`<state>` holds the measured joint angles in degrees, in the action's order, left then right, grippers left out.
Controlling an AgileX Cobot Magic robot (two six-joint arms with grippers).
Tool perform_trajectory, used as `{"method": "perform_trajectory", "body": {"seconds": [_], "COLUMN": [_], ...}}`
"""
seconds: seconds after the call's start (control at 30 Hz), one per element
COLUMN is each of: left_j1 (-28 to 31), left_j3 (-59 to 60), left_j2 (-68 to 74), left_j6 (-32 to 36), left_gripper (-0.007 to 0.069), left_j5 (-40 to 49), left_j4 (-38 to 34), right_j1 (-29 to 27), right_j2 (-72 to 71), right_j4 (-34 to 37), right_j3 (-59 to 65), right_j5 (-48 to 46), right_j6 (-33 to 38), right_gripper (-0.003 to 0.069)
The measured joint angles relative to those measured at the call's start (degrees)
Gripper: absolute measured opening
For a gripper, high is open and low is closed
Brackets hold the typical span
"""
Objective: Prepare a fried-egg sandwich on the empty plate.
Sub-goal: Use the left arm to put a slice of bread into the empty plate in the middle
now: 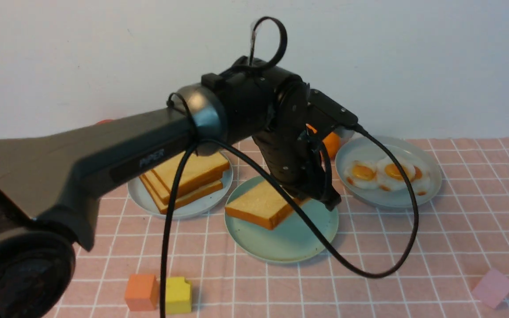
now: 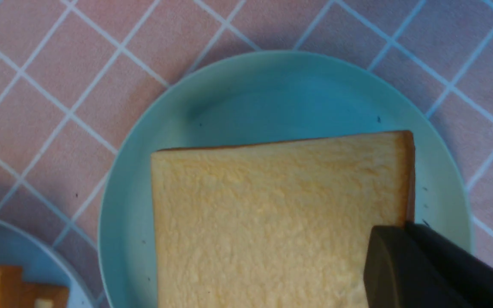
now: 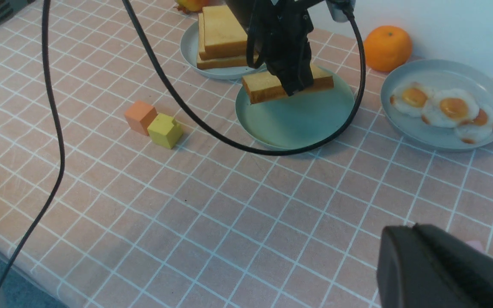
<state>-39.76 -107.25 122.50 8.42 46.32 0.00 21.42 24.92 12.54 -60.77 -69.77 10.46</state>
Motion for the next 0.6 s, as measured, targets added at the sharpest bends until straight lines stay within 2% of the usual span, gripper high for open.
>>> {"method": "perform_trajectory", "body": {"seconds": [0.4,0.47,0.6], "left_j1": [0.1,0.1,0.1], "left_j3": [0.0,0.0,0.0], "left_j2": [4.3,4.6,4.6], "left_j6": [-0.2,-0.2,-0.2], "left_gripper": [0.0019,0.0040,0.0165], "left_j5": [-4.2,-3.4,-1.6], "left_j4": [0.0,0.0,-0.3], "right_j1": [0.0,0.0,0.0], "right_j2": [0.0,0.0,0.0], "right_j4": [0.0,0.1,0.3], "right_j3": [0.0,0.0,0.0], "right_j5": [-0.8,-1.0,-1.2], "right_j6": [0.0,0.0,0.0], "right_gripper": [0.0064,0.0064,0.0064]}}
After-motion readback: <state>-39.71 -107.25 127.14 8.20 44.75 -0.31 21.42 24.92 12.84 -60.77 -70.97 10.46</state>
